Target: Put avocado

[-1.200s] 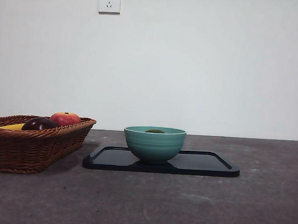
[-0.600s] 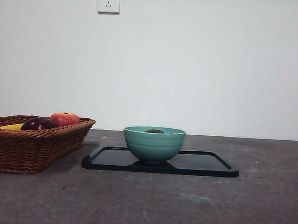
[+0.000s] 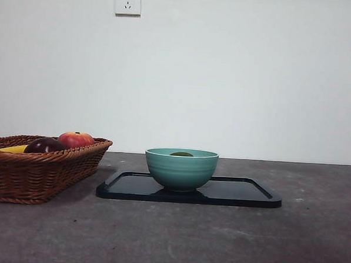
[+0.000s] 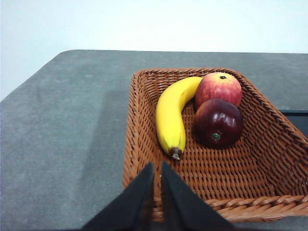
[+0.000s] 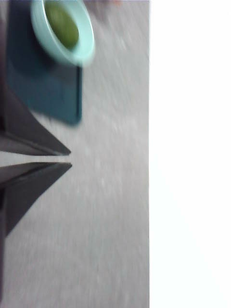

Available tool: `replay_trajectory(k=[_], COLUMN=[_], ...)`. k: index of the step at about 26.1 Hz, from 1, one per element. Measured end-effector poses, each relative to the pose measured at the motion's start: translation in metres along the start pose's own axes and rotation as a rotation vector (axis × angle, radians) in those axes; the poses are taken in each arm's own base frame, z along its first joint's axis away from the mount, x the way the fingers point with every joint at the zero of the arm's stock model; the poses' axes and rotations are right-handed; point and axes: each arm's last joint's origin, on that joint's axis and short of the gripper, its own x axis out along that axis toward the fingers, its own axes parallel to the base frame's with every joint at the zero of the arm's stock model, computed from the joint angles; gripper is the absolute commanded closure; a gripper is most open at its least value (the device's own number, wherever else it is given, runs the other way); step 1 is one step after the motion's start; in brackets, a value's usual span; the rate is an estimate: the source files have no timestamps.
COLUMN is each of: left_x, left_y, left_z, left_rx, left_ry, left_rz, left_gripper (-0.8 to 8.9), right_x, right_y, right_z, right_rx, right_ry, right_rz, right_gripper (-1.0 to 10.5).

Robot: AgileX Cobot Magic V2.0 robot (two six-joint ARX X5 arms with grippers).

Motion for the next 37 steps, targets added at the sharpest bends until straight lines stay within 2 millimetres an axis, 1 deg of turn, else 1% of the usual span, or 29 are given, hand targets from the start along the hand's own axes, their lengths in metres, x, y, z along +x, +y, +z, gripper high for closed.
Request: replay_trajectory(k=[2,5,14,22,37], left_x=[0.0,0.0,0.0,0.0,0.0], left_y=[0.0,0.0,0.0,0.0,0.0], left_z=[0.0,0.0,0.0,0.0,0.0], left_rx=[0.0,0.0,0.0,0.0,0.001], left_ry=[0.0,0.0,0.0,0.0,0.0], left_rz=[0.0,0.0,0.0,0.0,0.0], left_gripper=[7.9,7.9,7.9,7.9,7.9], right_x=[0.003,0.004,0.007,0.011,0.01], right_y=[-0.007,-0.013,-0.027,-0.029,-0.03], right_z=[-0.02,-0.032,-0.053,-0.071,-0.071], right_rx=[-0.018,-0.052,-0.108,-0.139,-0.176], right_ry=[-0.006,-0.002,0.012,0.066,0.058], right_rz=[-0.011,-0.019,-0.146,-0.136,-0.135], right_gripper=[9.3,9.3,9.3,9.3,9.3])
